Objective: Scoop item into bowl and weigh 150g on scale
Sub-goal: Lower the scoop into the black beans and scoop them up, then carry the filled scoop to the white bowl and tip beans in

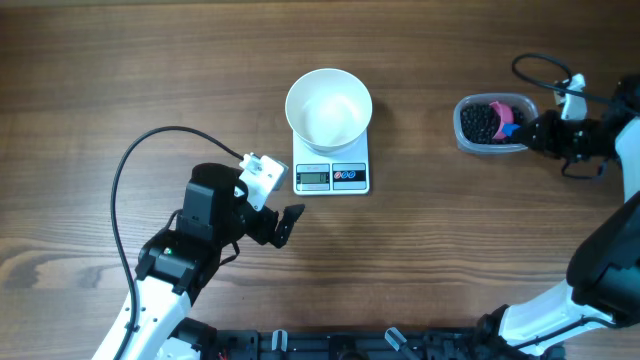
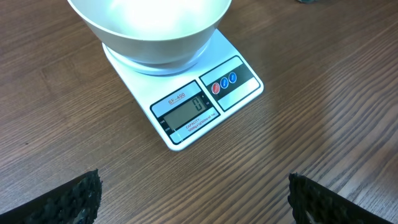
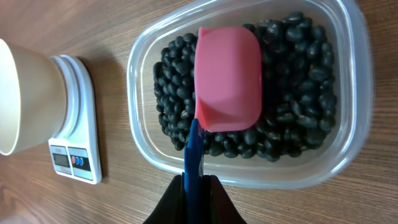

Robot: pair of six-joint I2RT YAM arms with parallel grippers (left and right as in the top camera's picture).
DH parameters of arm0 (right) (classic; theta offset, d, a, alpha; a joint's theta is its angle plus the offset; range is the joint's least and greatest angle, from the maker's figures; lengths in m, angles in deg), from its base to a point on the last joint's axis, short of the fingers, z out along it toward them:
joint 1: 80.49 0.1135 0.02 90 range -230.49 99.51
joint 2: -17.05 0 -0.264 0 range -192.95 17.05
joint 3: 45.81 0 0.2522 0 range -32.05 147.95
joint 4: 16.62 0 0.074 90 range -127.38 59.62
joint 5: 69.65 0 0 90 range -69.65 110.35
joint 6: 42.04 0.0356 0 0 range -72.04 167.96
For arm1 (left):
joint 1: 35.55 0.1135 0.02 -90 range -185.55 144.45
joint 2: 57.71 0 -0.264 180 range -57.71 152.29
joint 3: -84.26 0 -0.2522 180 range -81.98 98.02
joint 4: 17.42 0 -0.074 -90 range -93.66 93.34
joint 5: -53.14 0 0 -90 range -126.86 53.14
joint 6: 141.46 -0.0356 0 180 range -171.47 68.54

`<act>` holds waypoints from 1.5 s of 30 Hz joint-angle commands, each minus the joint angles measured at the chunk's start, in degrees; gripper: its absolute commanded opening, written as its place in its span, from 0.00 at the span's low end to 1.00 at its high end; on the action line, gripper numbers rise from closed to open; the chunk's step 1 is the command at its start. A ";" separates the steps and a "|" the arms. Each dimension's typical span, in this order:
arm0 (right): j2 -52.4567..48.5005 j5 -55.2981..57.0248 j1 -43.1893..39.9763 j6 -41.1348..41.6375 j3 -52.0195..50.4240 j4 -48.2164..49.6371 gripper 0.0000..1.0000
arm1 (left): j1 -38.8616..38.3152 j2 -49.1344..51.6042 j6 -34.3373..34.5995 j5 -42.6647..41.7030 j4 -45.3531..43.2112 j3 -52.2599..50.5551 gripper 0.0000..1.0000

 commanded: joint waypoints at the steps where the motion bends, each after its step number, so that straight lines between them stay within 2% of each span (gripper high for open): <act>1: -2.21 -3.96 -0.94 -2.23 -0.92 -0.85 0.04 | 0.44 0.02 -0.68 -0.87 -0.13 -0.59 1.00; 20: -3.04 -2.91 2.69 0.81 -0.96 -0.28 0.04 | 0.44 0.02 -0.68 -0.87 -0.13 -0.59 1.00; 33: -3.04 -16.94 -7.26 -7.67 -0.96 -4.20 0.04 | 0.44 0.02 -0.68 -0.87 -0.13 -0.59 1.00; 45: -3.04 -21.27 -14.05 -6.56 -0.96 -6.45 0.04 | 0.44 0.02 -0.68 -0.87 -0.13 -0.59 1.00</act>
